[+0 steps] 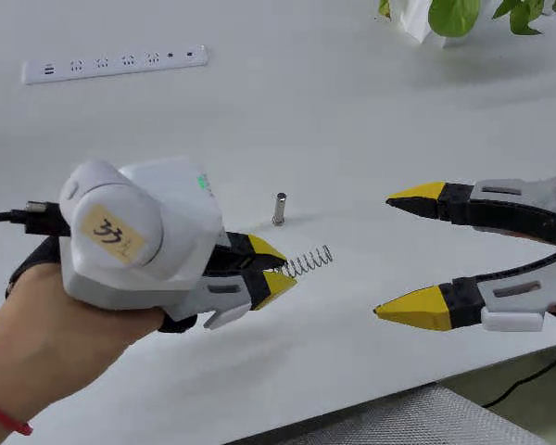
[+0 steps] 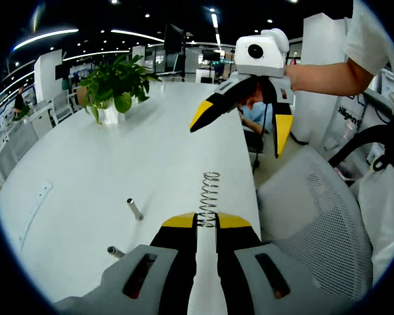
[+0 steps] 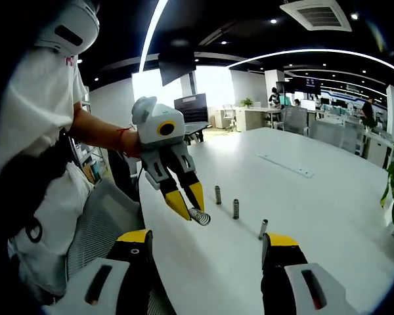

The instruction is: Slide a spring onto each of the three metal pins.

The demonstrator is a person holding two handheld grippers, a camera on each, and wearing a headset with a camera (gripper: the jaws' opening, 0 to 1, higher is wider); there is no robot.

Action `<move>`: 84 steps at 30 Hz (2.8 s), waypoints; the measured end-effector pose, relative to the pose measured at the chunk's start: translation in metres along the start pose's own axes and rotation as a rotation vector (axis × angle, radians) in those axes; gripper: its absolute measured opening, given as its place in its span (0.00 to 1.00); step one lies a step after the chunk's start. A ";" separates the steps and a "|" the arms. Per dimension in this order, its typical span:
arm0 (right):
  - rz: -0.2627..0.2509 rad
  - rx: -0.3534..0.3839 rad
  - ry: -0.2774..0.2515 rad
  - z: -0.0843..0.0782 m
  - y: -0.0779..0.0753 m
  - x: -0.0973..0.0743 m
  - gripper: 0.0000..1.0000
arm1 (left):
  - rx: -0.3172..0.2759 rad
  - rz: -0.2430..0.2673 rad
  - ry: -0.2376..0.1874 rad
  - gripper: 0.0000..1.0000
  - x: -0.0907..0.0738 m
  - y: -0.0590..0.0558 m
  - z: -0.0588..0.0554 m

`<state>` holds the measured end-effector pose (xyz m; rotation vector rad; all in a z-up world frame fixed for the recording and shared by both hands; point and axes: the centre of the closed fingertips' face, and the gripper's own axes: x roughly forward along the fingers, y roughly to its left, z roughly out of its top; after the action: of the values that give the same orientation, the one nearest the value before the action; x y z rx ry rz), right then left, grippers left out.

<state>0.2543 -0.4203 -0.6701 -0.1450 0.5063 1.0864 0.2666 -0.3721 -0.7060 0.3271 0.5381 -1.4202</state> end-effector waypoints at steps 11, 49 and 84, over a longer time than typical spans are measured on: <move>0.159 -0.069 0.060 0.028 0.029 0.033 0.41 | -0.021 0.014 -0.088 0.06 -0.028 -0.011 0.006; 0.305 -0.237 0.179 0.057 0.051 0.060 0.06 | -0.067 0.045 -0.213 0.06 -0.059 -0.012 0.012; 0.343 -0.365 0.304 0.064 0.066 0.065 0.06 | -0.054 0.029 -0.228 0.06 -0.059 -0.019 0.010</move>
<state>0.2412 -0.3144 -0.6353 -0.5664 0.6143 1.4990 0.2461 -0.3298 -0.6644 0.1271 0.3830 -1.3911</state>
